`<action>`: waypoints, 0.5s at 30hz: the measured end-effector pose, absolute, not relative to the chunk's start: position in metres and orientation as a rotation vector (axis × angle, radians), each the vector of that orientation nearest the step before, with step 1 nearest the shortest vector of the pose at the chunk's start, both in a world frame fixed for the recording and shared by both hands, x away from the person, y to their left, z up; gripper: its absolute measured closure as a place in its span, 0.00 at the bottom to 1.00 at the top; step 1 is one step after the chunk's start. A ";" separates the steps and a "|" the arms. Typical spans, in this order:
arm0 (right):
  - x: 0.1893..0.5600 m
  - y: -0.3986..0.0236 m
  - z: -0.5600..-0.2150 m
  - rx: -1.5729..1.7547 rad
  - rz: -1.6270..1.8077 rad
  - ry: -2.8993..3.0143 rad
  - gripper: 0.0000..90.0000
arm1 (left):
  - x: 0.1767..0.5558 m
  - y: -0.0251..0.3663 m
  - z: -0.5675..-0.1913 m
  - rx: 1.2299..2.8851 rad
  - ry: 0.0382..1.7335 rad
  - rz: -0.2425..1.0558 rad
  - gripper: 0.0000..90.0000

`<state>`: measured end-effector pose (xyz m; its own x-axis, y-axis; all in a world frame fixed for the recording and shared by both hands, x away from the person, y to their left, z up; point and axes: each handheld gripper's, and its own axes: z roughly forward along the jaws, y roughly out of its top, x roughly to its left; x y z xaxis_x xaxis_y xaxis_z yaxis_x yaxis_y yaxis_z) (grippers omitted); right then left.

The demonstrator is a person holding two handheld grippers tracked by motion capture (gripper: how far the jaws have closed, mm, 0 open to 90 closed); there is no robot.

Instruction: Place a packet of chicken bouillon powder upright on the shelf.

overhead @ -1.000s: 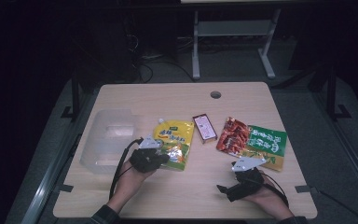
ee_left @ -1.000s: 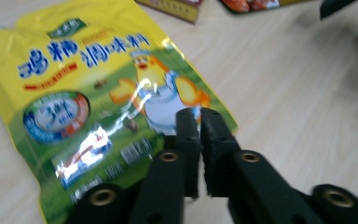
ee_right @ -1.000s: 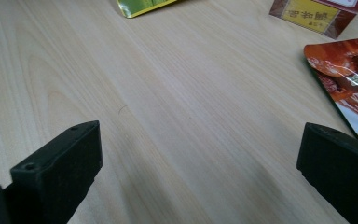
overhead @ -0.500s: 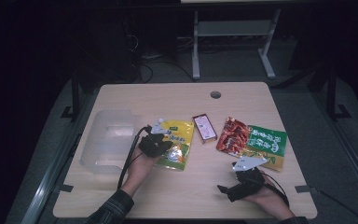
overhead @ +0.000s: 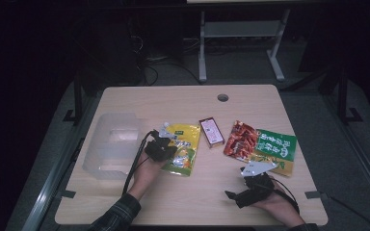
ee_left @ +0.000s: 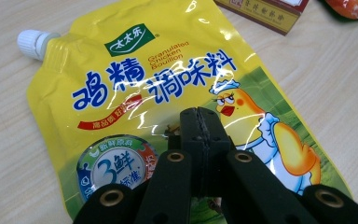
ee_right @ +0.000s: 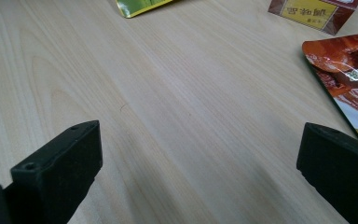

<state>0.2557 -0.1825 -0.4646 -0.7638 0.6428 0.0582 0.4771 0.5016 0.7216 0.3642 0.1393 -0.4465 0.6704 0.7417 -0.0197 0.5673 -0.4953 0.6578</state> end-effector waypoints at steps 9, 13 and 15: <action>0.255 -0.183 -0.464 0.953 1.113 2.528 0.00 | 0.356 0.139 -0.446 2.250 0.999 0.342 1.00; 0.255 -0.183 -0.464 0.959 1.114 2.527 0.00 | 0.346 0.139 -0.445 2.255 1.001 0.316 1.00; 0.255 -0.183 -0.464 0.952 1.111 2.528 0.00 | 0.345 0.139 -0.445 2.257 0.999 0.312 1.00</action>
<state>0.2555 -0.1831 -0.4644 -0.7660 0.6404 0.0554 0.4740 0.5045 0.7217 0.3446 0.1391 -0.4450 0.6826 0.7297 -0.0399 0.5772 -0.5048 0.6419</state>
